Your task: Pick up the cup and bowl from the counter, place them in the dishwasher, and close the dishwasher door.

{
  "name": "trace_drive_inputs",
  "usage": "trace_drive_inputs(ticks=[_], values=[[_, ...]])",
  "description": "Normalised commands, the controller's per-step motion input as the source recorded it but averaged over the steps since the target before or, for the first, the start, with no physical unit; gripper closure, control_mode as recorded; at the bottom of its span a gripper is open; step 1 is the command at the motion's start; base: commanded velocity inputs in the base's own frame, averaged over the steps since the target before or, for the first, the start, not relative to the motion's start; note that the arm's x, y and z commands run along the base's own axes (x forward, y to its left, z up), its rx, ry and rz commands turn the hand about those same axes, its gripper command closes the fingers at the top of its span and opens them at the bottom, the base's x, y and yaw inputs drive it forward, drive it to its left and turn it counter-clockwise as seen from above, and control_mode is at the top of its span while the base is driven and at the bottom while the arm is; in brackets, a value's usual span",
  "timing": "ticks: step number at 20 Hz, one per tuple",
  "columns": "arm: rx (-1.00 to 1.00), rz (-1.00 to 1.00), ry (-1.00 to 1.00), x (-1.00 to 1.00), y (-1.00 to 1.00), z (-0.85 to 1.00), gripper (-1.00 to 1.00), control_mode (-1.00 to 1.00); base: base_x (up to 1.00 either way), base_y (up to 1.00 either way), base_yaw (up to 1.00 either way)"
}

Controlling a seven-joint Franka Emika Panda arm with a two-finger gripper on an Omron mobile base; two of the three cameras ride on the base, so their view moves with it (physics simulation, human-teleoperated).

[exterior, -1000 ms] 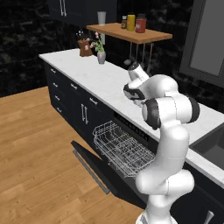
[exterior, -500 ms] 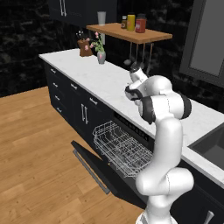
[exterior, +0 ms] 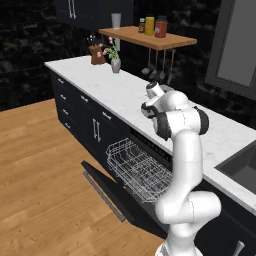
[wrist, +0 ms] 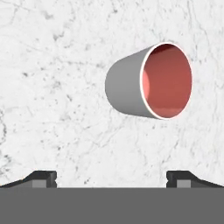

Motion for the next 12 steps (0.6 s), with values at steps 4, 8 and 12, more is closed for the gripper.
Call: trace_drive_inputs(ticks=[4, 8, 12], values=[[0.0, 0.04, 0.0, 0.55, -0.02, -0.09, -1.0, -1.0, 0.0, 0.0, 0.0], [0.0, 0.06, 0.0, 0.54, -0.13, -0.12, -1.0, -1.0, 0.0, 0.0, 0.0], [0.0, 0.06, 0.0, 0.44, -0.12, -0.13, -1.0, -1.0, 0.0, 0.0, 0.0]])
